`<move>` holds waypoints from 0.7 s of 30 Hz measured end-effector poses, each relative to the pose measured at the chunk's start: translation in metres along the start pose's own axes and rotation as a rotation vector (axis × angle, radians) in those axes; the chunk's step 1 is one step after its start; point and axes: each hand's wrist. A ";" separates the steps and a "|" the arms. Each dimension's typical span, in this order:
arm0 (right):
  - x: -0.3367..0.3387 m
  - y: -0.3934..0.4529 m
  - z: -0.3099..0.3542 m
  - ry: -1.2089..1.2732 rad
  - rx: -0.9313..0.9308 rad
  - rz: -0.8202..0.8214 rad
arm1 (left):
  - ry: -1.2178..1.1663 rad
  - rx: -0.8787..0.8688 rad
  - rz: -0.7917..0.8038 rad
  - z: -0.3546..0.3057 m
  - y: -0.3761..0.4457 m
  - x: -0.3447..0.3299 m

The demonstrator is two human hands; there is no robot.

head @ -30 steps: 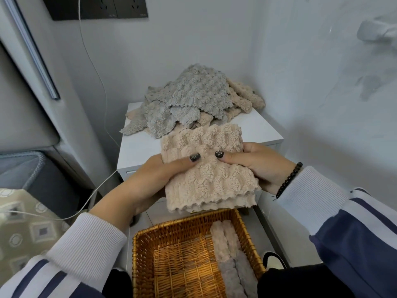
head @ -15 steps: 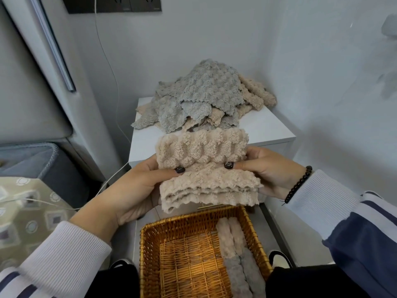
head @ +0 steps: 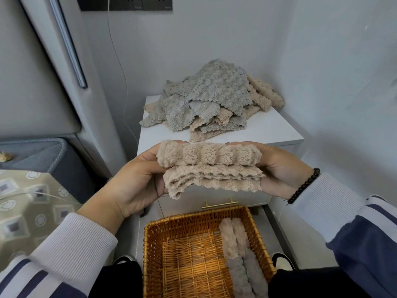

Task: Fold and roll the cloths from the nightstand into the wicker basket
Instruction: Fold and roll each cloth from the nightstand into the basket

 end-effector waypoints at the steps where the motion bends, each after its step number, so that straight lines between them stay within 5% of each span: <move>1: -0.001 -0.001 0.001 -0.004 0.010 -0.024 | 0.000 -0.007 0.012 0.000 0.001 0.001; 8: 0.000 -0.006 0.002 -0.274 0.010 -0.197 | 0.217 0.053 0.132 0.000 0.004 0.010; 13: 0.007 -0.006 -0.008 -0.800 0.022 -0.259 | 0.669 0.055 -0.011 0.018 0.015 0.008; 17: 0.015 -0.004 -0.018 -0.982 0.018 -0.327 | 0.830 0.078 -0.020 0.029 0.019 0.011; 21: 0.022 -0.007 -0.028 -1.189 -0.148 -0.181 | 1.077 0.125 0.080 0.037 0.023 0.015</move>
Point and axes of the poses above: each hand's wrist, its own y-axis towards the middle knuckle, its own x-axis out of the back of the hand, z = x × y, and after that the axes turned 3 degrees about y, right-handed
